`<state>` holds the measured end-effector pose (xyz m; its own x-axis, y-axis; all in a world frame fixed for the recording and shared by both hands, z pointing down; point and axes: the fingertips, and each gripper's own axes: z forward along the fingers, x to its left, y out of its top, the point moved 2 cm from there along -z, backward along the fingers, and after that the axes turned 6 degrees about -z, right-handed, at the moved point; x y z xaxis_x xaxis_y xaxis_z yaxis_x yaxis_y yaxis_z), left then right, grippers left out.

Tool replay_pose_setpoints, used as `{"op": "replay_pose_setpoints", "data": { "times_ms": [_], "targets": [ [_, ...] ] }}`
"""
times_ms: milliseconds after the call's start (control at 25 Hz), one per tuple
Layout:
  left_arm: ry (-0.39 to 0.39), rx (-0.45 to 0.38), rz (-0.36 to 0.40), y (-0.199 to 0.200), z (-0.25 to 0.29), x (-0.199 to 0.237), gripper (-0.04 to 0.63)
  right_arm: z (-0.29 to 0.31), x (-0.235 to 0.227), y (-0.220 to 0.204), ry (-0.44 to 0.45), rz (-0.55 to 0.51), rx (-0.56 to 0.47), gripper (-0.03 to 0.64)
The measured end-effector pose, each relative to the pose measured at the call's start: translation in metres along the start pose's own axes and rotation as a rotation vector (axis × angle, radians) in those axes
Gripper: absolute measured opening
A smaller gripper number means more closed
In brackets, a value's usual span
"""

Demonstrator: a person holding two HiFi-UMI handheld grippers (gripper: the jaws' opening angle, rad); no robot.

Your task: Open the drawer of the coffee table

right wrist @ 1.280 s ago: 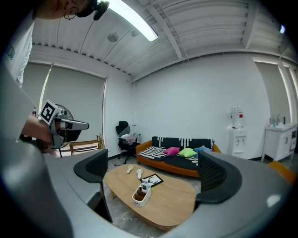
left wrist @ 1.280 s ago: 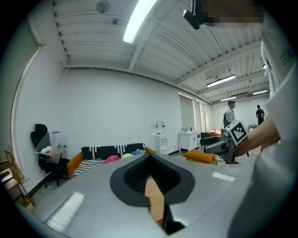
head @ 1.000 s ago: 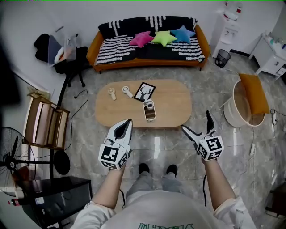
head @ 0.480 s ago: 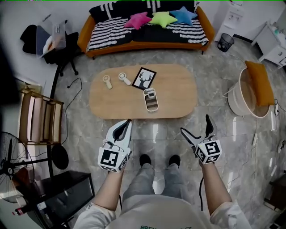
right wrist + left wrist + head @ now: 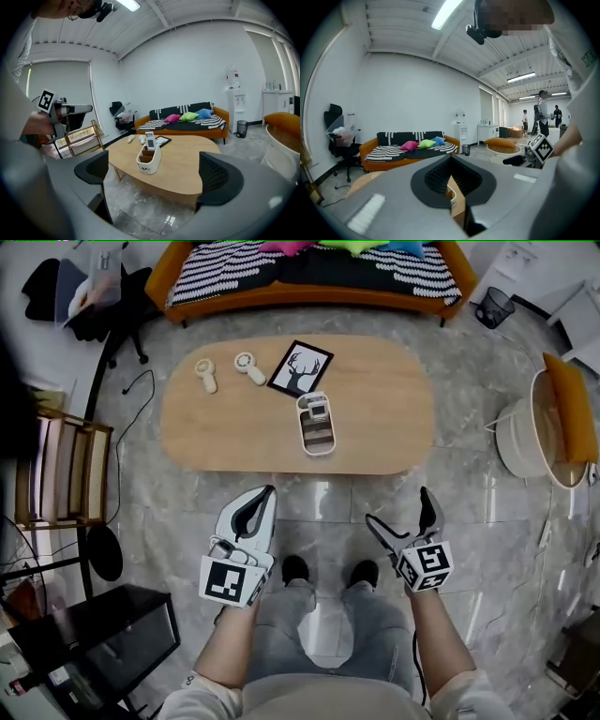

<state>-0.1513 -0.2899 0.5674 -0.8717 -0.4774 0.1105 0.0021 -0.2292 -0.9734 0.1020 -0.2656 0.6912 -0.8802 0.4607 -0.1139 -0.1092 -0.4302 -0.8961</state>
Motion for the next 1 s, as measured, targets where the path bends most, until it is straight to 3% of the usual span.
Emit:
{"op": "replay_pose_setpoints", "data": {
  "times_ms": [360,680,800,1000],
  "targets": [
    [-0.006,-0.014,0.001,-0.127,0.035,0.013,-0.002,0.079,-0.005,-0.148,0.032,0.071,0.04,0.589],
    [-0.033,0.001,0.03,-0.19,0.058,0.023,-0.002,0.155,-0.005,-0.245,0.088,0.202,0.033,0.589],
    [-0.047,-0.004,0.04,-0.199,0.06,0.024,-0.002,0.174,-0.006,-0.266,0.142,0.423,-0.048,0.589],
    [-0.039,-0.008,0.051,-0.21,0.058,0.033,-0.002,0.194,-0.011,-0.28,0.292,0.926,-0.28,0.561]
  ]
}}
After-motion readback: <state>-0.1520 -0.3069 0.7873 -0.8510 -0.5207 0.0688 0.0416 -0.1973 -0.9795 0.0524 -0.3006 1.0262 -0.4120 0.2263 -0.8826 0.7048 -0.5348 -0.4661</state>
